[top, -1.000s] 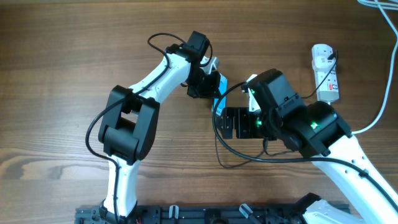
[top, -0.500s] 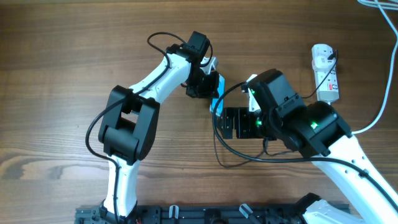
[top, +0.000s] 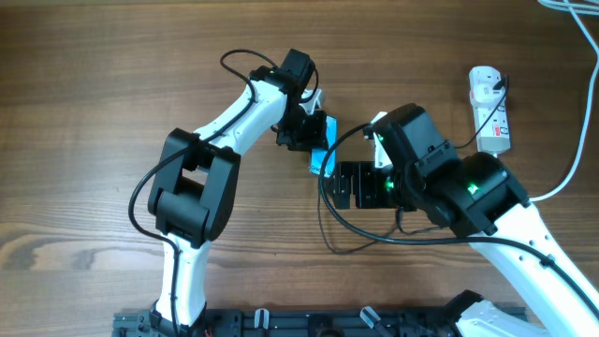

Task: Plug charger to phone and switch on socket
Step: 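Open both grippers, leave the phone flat, lift the left gripper away, then move the right gripper over the white power strip's switch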

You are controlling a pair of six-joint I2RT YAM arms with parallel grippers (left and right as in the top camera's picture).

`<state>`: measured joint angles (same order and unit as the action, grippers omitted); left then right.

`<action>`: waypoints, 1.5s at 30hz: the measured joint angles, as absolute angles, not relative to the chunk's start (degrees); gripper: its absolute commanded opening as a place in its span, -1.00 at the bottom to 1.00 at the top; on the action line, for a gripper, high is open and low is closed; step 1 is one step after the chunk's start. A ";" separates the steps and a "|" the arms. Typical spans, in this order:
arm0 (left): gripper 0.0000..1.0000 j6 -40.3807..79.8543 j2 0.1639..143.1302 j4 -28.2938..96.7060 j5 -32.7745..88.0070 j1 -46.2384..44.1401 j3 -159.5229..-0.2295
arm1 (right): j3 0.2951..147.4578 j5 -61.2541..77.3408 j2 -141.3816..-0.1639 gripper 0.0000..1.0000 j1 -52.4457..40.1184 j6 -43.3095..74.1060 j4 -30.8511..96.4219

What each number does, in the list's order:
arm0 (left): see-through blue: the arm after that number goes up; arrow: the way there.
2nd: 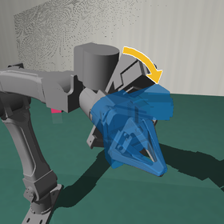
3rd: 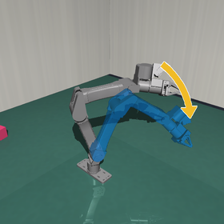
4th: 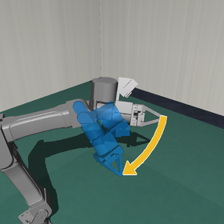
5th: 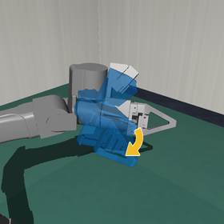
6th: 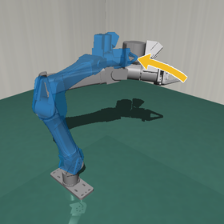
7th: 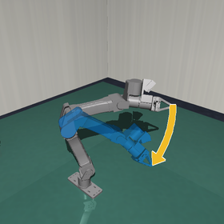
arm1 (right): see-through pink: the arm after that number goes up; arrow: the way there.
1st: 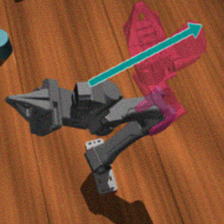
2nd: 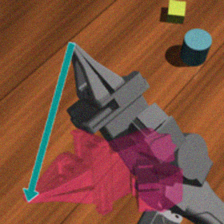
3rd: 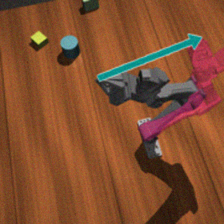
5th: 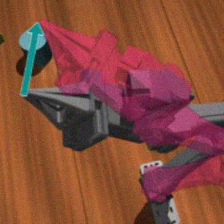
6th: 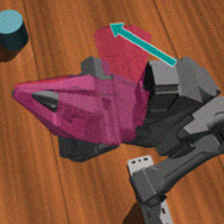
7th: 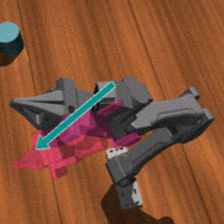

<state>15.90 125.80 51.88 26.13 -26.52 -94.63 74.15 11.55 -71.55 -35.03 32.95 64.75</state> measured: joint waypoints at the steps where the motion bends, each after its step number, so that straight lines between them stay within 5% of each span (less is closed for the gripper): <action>1: -0.28 15.90 125.80 52.03 26.02 -26.52 -94.63 | 74.15 11.55 -71.55 0.99 -35.03 32.95 64.75; 21: 0.05 15.73 125.80 54.48 23.38 -26.52 -94.63 | 74.15 10.79 -71.53 0.99 -35.03 32.95 66.92; 24: 0.49 15.73 125.78 57.12 23.20 -26.35 -94.89 | 74.15 8.86 -71.55 0.99 -35.03 32.97 68.20; 25: 0.97 15.57 125.71 58.04 23.16 -26.22 -95.31 | 74.15 8.40 -71.53 0.99 -34.85 32.95 68.40; 28: 1.00 15.62 124.11 59.68 22.74 -25.23 -96.77 | 74.65 7.79 -71.55 0.99 -33.06 32.95 69.87; 45: 1.00 23.70 85.08 67.33 1.54 -19.81 -101.65 | 104.47 2.96 -82.59 0.99 10.96 20.38 83.24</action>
<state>23.70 85.08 67.33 1.54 -19.81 -101.65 104.47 2.96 -82.59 10.96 20.38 83.24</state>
